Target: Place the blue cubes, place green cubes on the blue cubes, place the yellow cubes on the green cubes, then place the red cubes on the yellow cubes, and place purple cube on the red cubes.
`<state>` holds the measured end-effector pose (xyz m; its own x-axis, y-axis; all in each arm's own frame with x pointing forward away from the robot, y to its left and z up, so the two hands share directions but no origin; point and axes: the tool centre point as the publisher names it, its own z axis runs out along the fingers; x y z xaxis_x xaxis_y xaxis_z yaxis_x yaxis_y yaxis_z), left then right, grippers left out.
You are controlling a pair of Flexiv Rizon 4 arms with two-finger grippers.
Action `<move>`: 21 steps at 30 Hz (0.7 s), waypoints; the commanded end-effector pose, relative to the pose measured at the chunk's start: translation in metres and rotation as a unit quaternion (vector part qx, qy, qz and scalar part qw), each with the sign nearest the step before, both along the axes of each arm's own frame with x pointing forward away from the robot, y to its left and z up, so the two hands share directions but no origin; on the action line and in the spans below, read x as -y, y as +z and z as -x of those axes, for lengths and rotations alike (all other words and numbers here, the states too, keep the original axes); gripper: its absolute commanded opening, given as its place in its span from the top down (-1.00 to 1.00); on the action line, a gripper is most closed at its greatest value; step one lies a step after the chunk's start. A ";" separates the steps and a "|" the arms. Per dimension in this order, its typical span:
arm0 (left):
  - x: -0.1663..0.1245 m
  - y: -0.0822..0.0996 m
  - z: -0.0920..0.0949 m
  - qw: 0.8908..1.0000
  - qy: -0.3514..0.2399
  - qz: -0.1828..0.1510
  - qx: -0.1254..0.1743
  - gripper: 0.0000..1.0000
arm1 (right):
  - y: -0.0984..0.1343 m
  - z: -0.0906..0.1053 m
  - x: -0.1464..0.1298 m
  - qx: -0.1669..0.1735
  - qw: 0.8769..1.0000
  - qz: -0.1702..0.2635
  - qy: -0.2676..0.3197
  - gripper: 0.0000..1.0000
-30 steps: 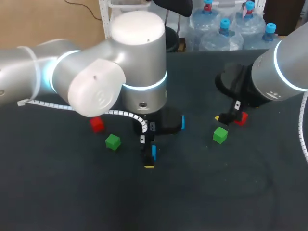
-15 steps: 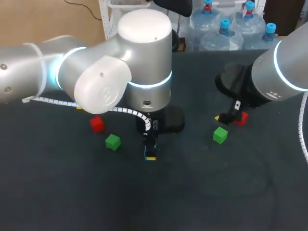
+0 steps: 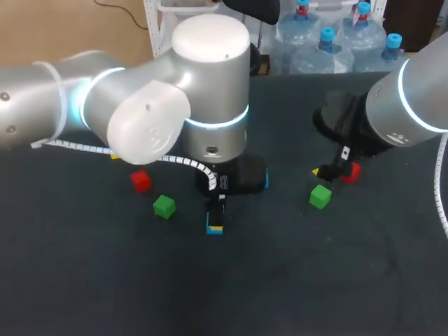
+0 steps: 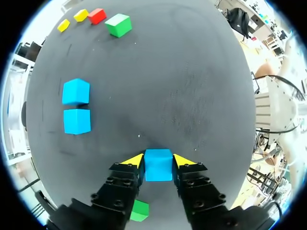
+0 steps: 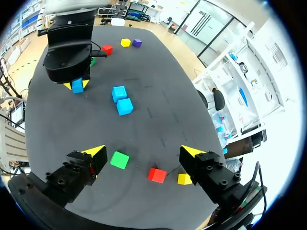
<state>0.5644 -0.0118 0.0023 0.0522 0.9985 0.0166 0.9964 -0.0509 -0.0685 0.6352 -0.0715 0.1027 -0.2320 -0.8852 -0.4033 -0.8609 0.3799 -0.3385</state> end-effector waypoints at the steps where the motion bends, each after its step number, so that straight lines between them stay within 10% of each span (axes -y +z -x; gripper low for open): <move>1: 0.000 -0.003 -0.013 1.000 -0.005 -0.006 -0.009 0.89 | -0.002 0.002 0.000 0.006 1.000 -0.001 -0.002 -1.00; 21: 0.007 0.003 -0.069 1.000 -0.009 0.000 0.005 0.89 | -0.002 0.002 0.000 0.006 1.000 -0.001 -0.002 -1.00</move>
